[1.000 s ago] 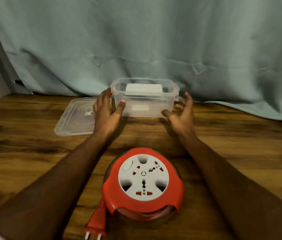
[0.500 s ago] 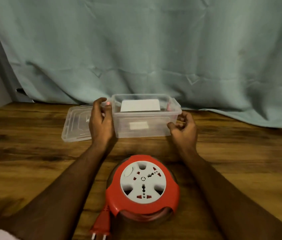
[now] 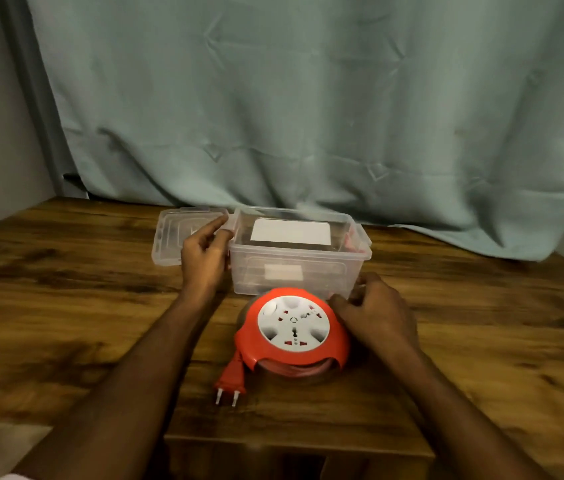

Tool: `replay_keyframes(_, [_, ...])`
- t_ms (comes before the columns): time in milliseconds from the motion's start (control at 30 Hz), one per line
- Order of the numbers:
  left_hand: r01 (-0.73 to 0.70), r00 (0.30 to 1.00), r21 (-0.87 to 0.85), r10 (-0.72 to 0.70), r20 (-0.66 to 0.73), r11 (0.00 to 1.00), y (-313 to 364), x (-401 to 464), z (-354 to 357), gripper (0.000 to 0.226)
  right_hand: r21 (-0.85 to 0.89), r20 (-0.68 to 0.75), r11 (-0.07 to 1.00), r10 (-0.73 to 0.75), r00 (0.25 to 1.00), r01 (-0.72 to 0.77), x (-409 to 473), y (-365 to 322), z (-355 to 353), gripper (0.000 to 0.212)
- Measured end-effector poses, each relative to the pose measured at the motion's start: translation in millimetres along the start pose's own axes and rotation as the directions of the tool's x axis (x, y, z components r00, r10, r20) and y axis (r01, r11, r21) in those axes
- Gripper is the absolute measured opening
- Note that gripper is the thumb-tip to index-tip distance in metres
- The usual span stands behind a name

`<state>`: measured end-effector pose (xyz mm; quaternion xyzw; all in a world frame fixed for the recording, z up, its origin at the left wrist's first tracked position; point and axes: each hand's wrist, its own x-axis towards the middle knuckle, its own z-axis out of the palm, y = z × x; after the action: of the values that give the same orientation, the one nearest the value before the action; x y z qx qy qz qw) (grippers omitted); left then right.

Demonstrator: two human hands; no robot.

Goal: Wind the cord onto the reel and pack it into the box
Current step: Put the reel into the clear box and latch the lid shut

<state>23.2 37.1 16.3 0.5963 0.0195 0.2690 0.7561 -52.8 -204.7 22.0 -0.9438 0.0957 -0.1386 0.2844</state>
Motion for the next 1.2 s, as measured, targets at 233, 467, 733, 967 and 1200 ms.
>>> replay_keyframes(233, [0.008,1.0,-0.019,-0.008,-0.017,1.0,-2,-3,0,0.031,-0.117,0.393,0.987,-0.054,0.918,0.108,-17,-28,-22,0.046])
replay_keyframes(467, [-0.006,1.0,-0.013,0.005,-0.01,1.0,-6,5,-2,0.032,0.06,0.604,0.998,-0.039,0.796,0.003,-2,-25,-28,0.033])
replay_keyframes(733, [0.011,1.0,-0.035,-0.011,0.005,0.999,-9,6,-2,0.034,0.109,0.427,0.953,-0.301,0.853,0.282,12,-57,-68,0.053])
replay_keyframes(967, [0.005,1.0,-0.031,-0.004,0.018,0.999,-10,8,-3,0.034,0.198,0.141,0.823,-0.561,0.816,0.532,44,-121,-133,0.061])
replay_keyframes(1200, [-0.017,0.999,0.045,0.016,0.044,0.999,-10,5,-5,0.049,-0.073,-0.046,0.717,-0.696,0.716,0.693,91,-166,-136,0.066])
